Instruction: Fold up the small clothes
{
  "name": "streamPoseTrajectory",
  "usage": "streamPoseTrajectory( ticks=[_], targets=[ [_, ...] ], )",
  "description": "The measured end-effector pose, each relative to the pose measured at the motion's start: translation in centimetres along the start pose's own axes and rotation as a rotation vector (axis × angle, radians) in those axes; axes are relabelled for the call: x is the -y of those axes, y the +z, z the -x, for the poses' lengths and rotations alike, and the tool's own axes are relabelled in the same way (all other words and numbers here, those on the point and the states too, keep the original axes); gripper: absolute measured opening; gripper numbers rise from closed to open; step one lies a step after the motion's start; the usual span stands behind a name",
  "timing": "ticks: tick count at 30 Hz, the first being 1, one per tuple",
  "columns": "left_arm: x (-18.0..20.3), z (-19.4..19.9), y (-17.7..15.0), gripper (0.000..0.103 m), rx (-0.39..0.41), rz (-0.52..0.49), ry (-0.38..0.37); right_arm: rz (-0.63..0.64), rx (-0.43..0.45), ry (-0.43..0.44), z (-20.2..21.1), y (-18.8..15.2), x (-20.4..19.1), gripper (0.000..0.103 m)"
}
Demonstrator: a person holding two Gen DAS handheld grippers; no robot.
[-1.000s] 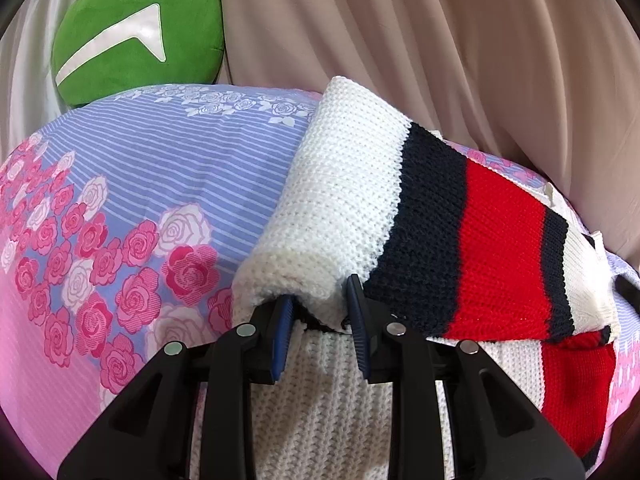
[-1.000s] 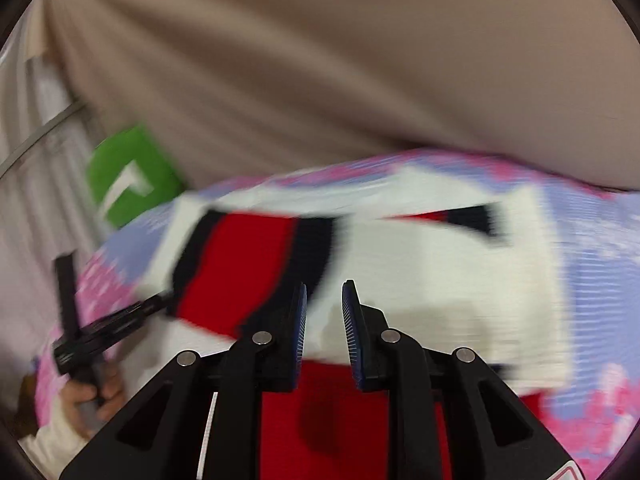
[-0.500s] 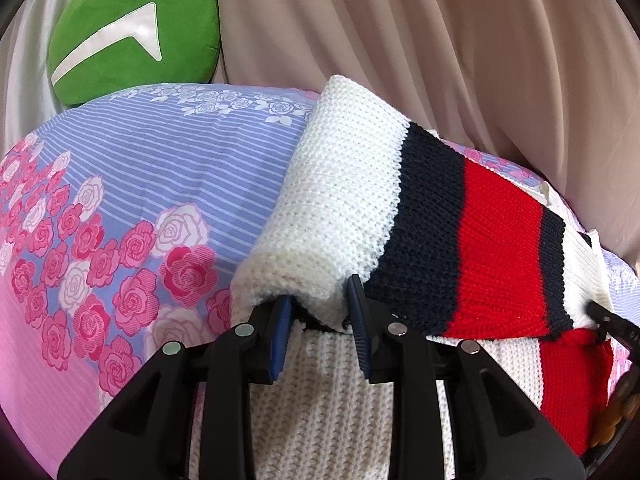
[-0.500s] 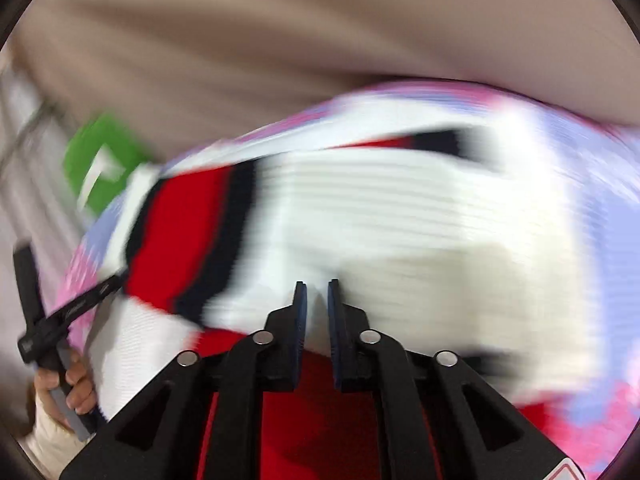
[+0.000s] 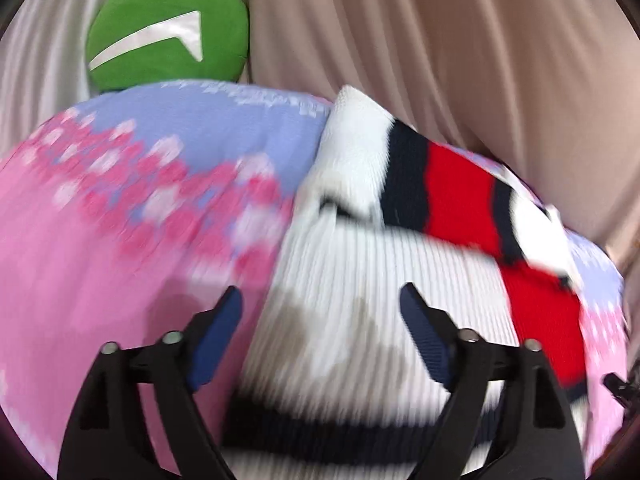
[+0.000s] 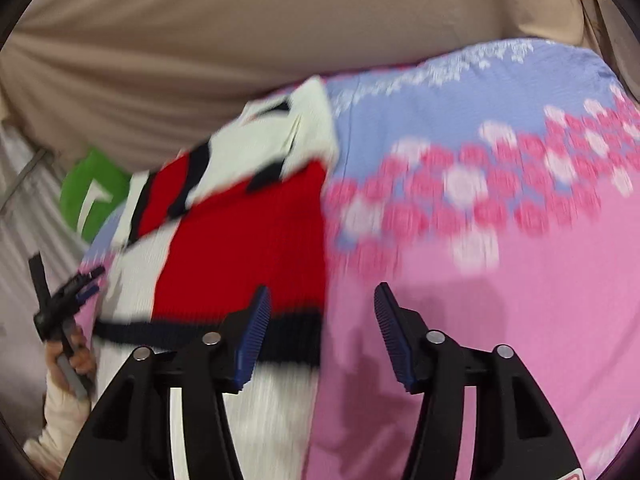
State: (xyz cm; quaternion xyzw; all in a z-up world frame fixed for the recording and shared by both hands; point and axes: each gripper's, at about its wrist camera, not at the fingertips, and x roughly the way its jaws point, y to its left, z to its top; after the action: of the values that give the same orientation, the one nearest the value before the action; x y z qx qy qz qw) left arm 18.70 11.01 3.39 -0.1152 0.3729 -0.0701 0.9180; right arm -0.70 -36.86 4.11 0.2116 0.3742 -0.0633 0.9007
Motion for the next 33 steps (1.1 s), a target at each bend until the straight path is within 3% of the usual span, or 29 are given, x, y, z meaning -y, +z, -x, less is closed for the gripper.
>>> streamPoseTrajectory(
  ticks=[1,7,10,13,16,18,21,22,23,24,25,26,33],
  targets=[
    [-0.5,1.2,-1.1,0.09,-0.022,0.007,-0.01,0.005,-0.016,0.01,0.6,-2.2,-0.3,0.063],
    [-4.2,6.6,-8.6,0.09,-0.179,0.141,-0.168,-0.04,-0.037,0.09,3.0,-10.0,-1.7,0.072],
    [-4.2,8.1,-10.7,0.09,-0.172,0.155,-0.227,-0.049,-0.041,0.142,3.4,-11.5,-2.8,0.074],
    [-2.9,8.6,-12.0,0.09,-0.165,0.134,-0.258,-0.057,-0.013,0.124,3.3,-11.8,-3.7,0.077],
    [-1.6,8.4,-12.4,0.089,-0.161,0.098,-0.274,-0.113,-0.019,0.198,2.9,-12.0,-4.0,0.077],
    [-0.9,8.2,-12.6,0.082,-0.167,0.084,-0.299,-0.107,0.0,0.173,2.8,-12.0,-4.7,0.077],
    [-0.1,7.7,-12.5,0.062,-0.173,0.07,-0.309,-0.105,0.007,0.169,2.6,-12.1,-5.2,0.075],
    [0.0,7.4,-12.4,0.048,-0.182,0.073,-0.311,-0.104,0.006,0.167,2.4,-12.0,-5.4,0.07],
    [-0.1,7.2,-12.4,0.033,-0.193,0.086,-0.321,-0.104,0.003,0.174,2.2,-12.0,-5.6,0.059],
    [-0.4,7.0,-12.4,0.025,-0.203,0.104,-0.33,-0.109,-0.004,0.186,2.0,-12.0,-5.7,0.051],
    [-0.7,7.0,-12.3,0.013,-0.207,0.122,-0.329,-0.116,-0.012,0.194,1.7,-12.0,-5.7,0.031],
    [-0.9,7.1,-12.2,0.008,-0.203,0.13,-0.321,-0.124,-0.018,0.197,1.4,-12.0,-5.8,0.015],
    [-0.7,12.7,-11.5,0.006,-0.083,0.08,-0.344,-0.065,0.116,0.22,5.7,-12.4,-7.0,0.008]
  ],
)
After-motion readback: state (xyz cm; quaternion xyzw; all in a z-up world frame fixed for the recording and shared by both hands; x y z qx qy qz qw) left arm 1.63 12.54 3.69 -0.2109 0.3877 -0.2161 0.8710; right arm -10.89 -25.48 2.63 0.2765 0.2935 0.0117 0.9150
